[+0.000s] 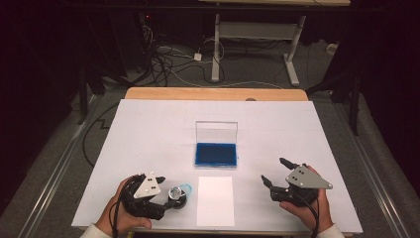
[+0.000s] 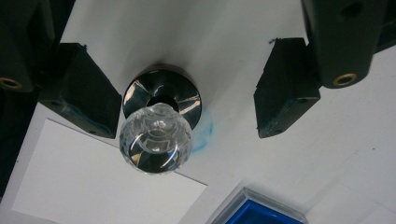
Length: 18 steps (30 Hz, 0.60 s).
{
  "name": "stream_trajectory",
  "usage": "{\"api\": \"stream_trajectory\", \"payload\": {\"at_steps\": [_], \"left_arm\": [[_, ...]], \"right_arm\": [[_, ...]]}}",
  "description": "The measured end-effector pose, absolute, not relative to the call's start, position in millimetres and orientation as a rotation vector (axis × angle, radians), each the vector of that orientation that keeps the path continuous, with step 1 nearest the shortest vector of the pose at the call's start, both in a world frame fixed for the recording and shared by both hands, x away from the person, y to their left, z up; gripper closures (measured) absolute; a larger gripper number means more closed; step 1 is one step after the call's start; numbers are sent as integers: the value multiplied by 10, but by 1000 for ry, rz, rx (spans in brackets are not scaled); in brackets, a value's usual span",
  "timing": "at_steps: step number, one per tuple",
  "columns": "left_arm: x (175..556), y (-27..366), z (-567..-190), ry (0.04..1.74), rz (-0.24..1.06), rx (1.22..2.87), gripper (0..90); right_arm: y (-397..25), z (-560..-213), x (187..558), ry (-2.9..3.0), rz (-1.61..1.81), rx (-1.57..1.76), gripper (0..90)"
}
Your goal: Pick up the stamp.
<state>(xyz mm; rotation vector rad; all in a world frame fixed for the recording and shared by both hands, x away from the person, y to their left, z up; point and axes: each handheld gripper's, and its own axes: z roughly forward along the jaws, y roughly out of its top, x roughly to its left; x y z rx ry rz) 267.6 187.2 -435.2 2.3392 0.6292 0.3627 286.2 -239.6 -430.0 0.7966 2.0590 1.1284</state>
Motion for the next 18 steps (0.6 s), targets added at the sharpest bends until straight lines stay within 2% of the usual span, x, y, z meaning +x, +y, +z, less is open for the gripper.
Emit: {"api": "stream_trajectory", "payload": {"at_steps": [7, 8, 12, 18], "left_arm": [[2815, 1778, -4417, 622, 282, 2377, 231], [2833, 1766, -4417, 617, 274, 2388, 268], [2905, 1706, -4409, 622, 236, 2450, 281], [2931, 1636, -4349, 609, 224, 2513, 292]], "right_arm": [[-2395, -4323, 2867, 2068, 1113, 800, 229], [-2397, -4326, 2863, 2058, 1115, 799, 231], [-2401, -4330, 2856, 2053, 1120, 792, 236], [-2410, -4339, 2862, 2055, 1116, 790, 238]]}}
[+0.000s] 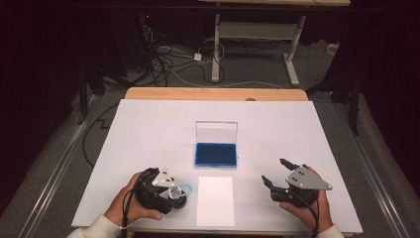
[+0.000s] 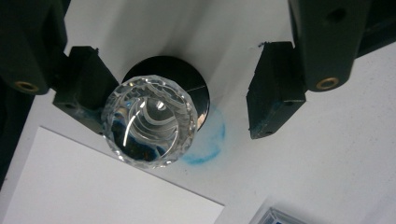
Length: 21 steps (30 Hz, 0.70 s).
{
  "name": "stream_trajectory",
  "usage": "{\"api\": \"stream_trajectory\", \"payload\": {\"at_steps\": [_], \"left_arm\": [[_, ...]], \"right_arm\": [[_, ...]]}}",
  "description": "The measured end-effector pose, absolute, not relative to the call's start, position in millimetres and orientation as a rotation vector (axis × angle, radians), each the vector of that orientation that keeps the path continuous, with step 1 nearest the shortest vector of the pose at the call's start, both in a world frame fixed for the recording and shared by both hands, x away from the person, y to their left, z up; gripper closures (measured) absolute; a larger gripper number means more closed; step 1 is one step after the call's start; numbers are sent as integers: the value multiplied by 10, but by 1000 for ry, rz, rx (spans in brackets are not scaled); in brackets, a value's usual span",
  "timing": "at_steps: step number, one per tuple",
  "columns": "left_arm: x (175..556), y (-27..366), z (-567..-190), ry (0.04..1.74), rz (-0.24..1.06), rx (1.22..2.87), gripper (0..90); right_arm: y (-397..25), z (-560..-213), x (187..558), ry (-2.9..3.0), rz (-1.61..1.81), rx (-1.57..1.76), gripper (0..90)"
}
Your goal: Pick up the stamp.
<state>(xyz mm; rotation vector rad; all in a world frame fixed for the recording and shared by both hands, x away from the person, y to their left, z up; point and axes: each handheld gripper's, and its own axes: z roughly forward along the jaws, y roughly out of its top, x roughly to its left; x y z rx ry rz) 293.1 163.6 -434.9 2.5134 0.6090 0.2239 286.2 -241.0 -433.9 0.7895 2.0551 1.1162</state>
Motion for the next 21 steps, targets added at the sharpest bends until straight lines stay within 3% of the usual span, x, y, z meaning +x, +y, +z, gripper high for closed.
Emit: {"api": "stream_trajectory", "payload": {"at_steps": [18, 21], "left_arm": [[2933, 1565, -4282, 539, 203, 2539, 389], [2939, 1563, -4289, 541, 195, 2546, 440]], "right_arm": [[-2393, -4367, 2857, 2072, 1095, 769, 244], [-2390, -4364, 2854, 2073, 1098, 771, 245]]}}
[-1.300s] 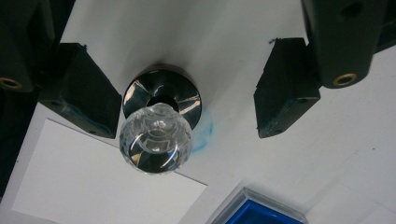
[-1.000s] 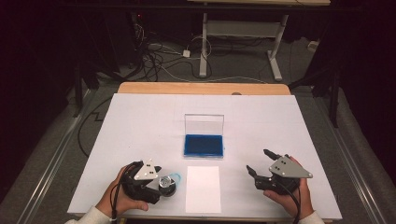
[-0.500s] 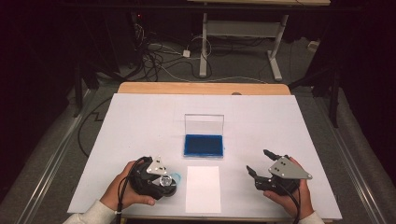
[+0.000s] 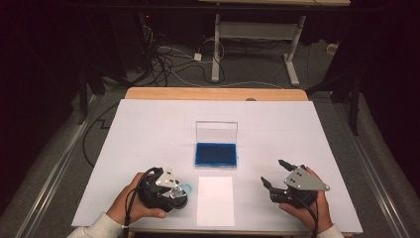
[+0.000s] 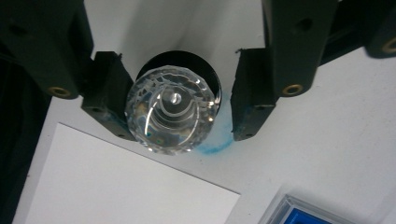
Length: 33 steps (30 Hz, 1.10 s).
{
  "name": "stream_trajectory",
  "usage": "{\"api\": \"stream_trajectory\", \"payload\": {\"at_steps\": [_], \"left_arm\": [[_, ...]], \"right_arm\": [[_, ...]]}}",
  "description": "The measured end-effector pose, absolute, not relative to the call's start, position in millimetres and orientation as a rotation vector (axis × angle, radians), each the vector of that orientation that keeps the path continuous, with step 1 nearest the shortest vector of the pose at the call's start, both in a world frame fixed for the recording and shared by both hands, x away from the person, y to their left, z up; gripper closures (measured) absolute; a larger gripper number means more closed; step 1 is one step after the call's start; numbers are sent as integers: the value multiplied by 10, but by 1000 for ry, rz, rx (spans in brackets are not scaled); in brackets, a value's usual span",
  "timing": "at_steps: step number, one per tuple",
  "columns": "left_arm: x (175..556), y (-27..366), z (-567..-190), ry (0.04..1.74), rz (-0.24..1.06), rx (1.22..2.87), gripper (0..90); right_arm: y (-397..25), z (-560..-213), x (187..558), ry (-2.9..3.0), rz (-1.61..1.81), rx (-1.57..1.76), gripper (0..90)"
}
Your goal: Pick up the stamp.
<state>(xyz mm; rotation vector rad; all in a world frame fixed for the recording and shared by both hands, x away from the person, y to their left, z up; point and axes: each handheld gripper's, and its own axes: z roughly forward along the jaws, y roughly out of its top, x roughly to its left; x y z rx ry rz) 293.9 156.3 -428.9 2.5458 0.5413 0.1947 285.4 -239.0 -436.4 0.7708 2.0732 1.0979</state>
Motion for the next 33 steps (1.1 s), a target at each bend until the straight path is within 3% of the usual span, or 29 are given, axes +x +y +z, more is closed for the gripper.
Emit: {"api": "stream_trajectory", "payload": {"at_steps": [9, 33], "left_arm": [[2927, 1548, -4281, 521, 172, 2541, 537], [2865, 1585, -4225, 485, 304, 2504, 545]], "right_arm": [[-2391, -4365, 2858, 2079, 1112, 778, 248], [-2403, -4378, 2847, 2075, 1093, 778, 247]]}}
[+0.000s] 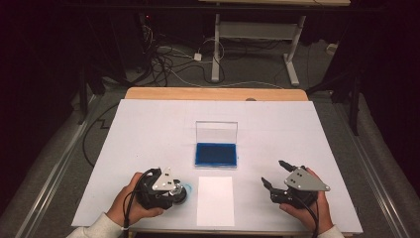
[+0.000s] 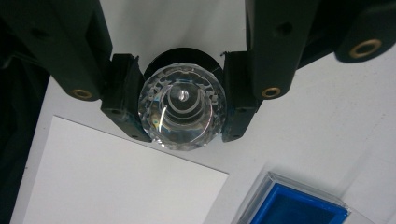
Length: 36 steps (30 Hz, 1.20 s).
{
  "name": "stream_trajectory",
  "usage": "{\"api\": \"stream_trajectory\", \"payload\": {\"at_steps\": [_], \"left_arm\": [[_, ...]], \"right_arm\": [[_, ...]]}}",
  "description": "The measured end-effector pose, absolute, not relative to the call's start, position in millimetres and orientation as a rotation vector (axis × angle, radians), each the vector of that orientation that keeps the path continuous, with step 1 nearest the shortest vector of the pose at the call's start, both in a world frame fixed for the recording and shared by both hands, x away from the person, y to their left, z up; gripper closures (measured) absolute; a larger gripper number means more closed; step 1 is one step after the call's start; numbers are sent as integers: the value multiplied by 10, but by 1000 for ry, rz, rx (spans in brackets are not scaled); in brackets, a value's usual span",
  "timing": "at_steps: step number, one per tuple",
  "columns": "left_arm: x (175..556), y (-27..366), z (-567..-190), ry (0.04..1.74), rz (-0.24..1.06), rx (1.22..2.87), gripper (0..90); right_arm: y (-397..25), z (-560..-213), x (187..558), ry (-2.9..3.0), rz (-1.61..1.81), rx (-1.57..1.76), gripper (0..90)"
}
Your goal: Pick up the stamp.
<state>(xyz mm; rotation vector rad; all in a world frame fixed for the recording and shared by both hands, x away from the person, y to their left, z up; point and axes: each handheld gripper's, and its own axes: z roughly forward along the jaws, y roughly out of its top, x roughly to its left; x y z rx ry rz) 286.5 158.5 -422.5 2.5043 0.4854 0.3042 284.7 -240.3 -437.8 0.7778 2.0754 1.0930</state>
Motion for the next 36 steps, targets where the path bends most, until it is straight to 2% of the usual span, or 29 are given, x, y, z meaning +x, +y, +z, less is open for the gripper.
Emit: {"api": "stream_trajectory", "payload": {"at_steps": [36], "left_arm": [[2943, 1704, -4115, 500, 352, 2403, 545]], "right_arm": [[-2592, -4398, 2731, 2037, 1071, 831, 231]]}}
